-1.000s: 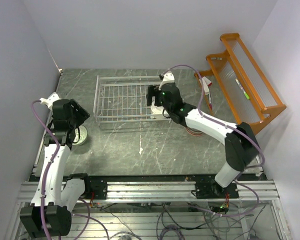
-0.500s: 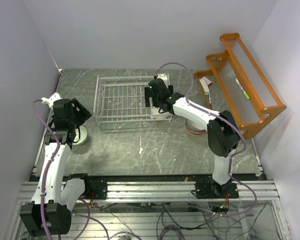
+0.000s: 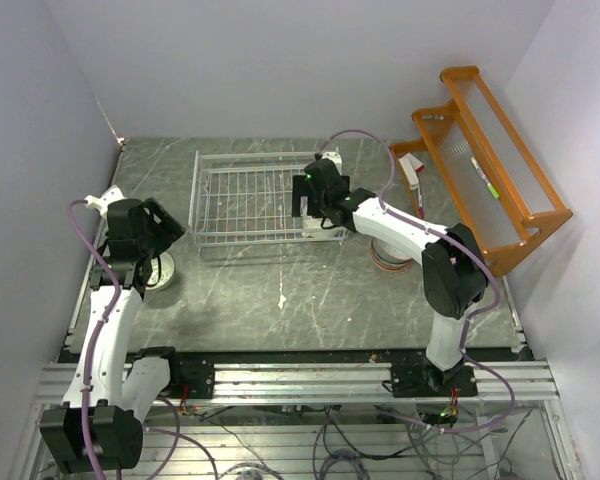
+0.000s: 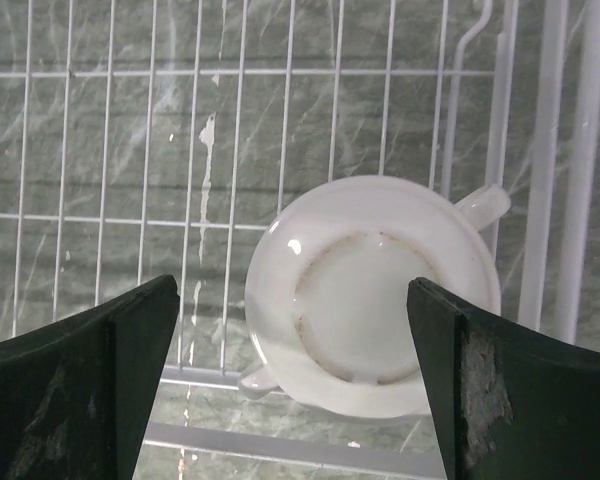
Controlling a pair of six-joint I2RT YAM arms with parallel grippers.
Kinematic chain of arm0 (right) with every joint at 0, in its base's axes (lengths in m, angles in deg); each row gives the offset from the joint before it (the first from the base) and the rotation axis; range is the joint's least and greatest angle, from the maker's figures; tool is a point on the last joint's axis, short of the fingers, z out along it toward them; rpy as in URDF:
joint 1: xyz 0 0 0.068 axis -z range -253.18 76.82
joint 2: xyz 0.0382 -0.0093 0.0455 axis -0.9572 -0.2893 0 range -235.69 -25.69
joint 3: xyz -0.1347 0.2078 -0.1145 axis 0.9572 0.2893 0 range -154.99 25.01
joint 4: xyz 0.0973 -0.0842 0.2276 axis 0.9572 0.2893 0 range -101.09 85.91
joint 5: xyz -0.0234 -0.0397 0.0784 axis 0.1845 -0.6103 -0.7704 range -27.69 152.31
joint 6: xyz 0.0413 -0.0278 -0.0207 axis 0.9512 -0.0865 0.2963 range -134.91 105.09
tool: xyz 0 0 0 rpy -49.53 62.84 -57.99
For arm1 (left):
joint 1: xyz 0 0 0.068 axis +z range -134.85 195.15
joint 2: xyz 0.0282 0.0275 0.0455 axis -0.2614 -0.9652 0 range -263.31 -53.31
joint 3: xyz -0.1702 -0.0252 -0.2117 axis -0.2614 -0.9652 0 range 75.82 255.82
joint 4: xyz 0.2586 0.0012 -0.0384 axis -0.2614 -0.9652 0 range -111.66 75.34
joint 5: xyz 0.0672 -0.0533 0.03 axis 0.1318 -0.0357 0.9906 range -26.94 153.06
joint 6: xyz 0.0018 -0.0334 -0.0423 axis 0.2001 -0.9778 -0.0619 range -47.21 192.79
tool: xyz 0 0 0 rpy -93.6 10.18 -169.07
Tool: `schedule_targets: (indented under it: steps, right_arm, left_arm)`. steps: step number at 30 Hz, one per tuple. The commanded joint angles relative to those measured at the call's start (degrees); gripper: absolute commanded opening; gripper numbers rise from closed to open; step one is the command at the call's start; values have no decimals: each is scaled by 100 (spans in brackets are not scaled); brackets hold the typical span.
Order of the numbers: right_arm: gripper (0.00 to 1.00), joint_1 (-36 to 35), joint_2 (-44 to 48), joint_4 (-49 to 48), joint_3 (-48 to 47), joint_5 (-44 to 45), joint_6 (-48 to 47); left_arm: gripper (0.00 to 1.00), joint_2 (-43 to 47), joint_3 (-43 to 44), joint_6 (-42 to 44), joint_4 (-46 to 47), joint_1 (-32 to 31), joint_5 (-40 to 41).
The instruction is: Unload the bowls from the dish rack
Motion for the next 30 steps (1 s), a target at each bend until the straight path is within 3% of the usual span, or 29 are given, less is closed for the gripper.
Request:
schedule_targets:
  steps: [1, 10, 13, 16, 21, 30]
  right_arm:
    - [97, 73, -39, 208, 177, -73, -43]
    - [92, -464, 145, 239, -2, 1187, -314]
    - [80, -550, 377, -5, 148, 1363, -317]
    - [59, -557, 582, -169, 268, 1497, -306]
    - [29, -566, 400, 532, -170, 2046, 53]
    - [17, -621, -591, 2376, -1135, 2869, 609]
  left_arm:
    - [85, 47, -8, 68, 168, 74, -221]
    - [83, 276, 112, 130, 61, 73, 108]
    - [83, 395, 214, 175, -10, 63, 256]
    - [82, 460, 223, 203, -69, 62, 295]
    - [83, 496, 161, 179, -117, 60, 302]
    - [83, 457, 147, 188, -72, 58, 207]
